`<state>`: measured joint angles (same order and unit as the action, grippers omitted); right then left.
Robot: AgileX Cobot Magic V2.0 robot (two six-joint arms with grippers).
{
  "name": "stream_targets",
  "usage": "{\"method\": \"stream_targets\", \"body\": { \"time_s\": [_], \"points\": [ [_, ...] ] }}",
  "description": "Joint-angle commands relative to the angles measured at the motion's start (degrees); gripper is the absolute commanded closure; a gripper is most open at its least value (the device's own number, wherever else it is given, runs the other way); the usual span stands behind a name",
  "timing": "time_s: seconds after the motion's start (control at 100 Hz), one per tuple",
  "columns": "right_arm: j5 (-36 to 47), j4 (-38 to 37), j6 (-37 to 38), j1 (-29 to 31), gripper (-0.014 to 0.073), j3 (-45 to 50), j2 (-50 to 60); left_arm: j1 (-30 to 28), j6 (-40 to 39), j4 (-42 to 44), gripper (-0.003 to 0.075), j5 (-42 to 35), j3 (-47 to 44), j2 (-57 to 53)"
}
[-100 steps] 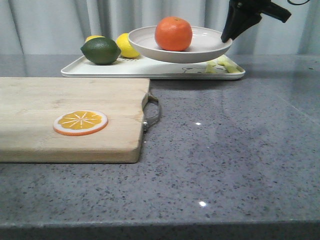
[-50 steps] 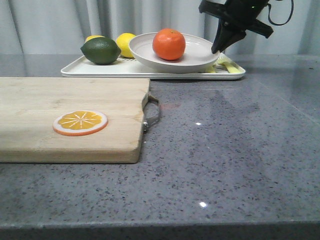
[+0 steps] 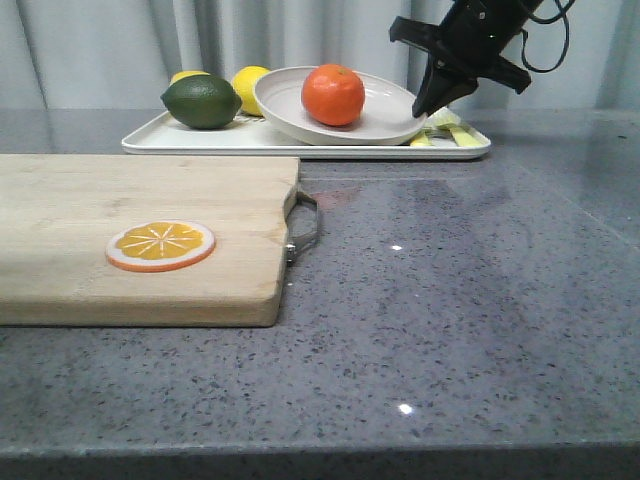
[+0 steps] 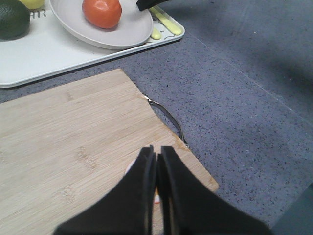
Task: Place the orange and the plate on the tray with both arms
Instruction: 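Lower the plate onto the tray and open the right gripper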
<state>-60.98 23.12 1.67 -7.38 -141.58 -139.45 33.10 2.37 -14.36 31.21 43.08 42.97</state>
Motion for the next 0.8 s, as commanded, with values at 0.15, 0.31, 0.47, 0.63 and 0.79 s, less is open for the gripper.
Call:
{"method": "stream_targets", "body": {
  "time_s": [0.15,0.31,0.47,0.63,0.79],
  "points": [
    [3.7,2.2,-0.1,-0.5,0.0649,-2.0,3.6,-0.2,-0.4,-1.0,0.0739,-4.4,1.5,-0.1],
    [3.1,2.2,-0.1,-0.5,0.0606,-2.0,3.6,-0.2,-0.4,-1.0,0.0739,-4.4,1.5,-0.1],
    [2.7,2.2,-0.1,-0.5,0.0479,-2.0,3.6,-0.2,-0.4,-1.0,0.0739,-4.4,1.5,-0.1],
    [2.2,2.2,-0.1,-0.5,0.0398,-2.0,3.6,-0.2,-0.4,-1.0,0.0739,-4.4,1.5,-0.1],
    [1.5,2.2,-0.1,-0.5,0.0351,-2.4,4.2,-0.2,-0.4,-1.0,0.0739,-4.4,1.5,-0.1]
  ]
}}
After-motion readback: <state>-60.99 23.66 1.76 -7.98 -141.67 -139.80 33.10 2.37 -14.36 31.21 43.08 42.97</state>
